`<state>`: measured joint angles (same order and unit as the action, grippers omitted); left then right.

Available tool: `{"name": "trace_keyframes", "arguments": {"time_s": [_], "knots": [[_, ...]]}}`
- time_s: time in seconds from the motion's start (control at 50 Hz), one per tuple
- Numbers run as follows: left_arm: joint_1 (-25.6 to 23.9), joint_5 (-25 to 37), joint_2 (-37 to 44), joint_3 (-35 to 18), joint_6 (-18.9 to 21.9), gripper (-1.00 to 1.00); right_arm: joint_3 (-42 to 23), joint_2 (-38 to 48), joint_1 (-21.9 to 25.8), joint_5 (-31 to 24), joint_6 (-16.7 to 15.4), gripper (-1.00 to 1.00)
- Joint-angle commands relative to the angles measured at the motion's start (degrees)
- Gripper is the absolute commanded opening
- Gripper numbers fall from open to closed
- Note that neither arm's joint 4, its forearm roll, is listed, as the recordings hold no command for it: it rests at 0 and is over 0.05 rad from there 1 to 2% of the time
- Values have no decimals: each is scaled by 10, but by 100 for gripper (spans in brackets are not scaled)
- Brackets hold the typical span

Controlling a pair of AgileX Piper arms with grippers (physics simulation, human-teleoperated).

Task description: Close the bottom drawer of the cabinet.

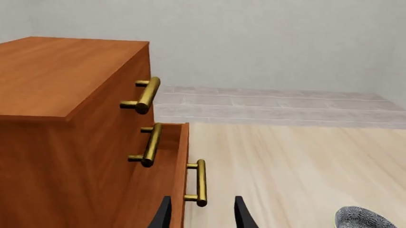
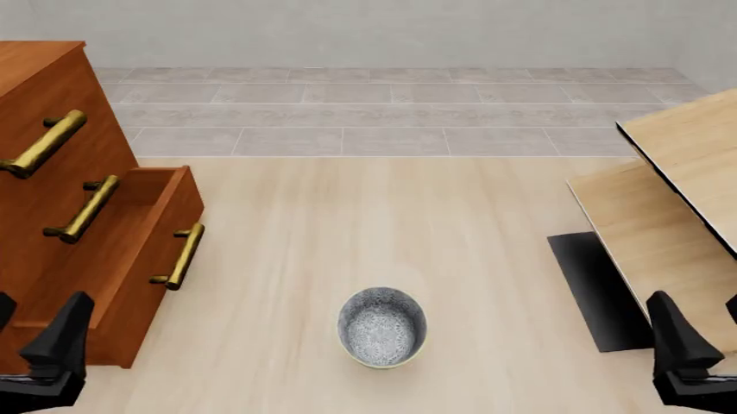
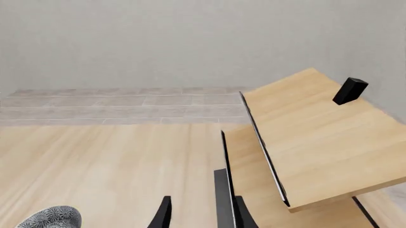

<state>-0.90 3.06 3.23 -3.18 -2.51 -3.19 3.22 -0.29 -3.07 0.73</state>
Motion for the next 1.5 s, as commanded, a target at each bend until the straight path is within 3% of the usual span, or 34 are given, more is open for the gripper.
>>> {"name": "trace_keyframes", "arguments": {"time_s": [0.02,0.52,0.78,1.2,1.5], "knots": [[9,-31,-29,30,25,100,29,-26,4,32,-6,100],[-3,-44,-12,31,27,100,31,-25,6,34,-5,100],[-33,-152,129,26,6,100,30,-24,6,33,-7,100],[-127,-295,344,11,-15,100,30,-21,9,34,-15,100],[-172,-444,543,10,-48,100,30,-21,11,32,-21,100]]}}
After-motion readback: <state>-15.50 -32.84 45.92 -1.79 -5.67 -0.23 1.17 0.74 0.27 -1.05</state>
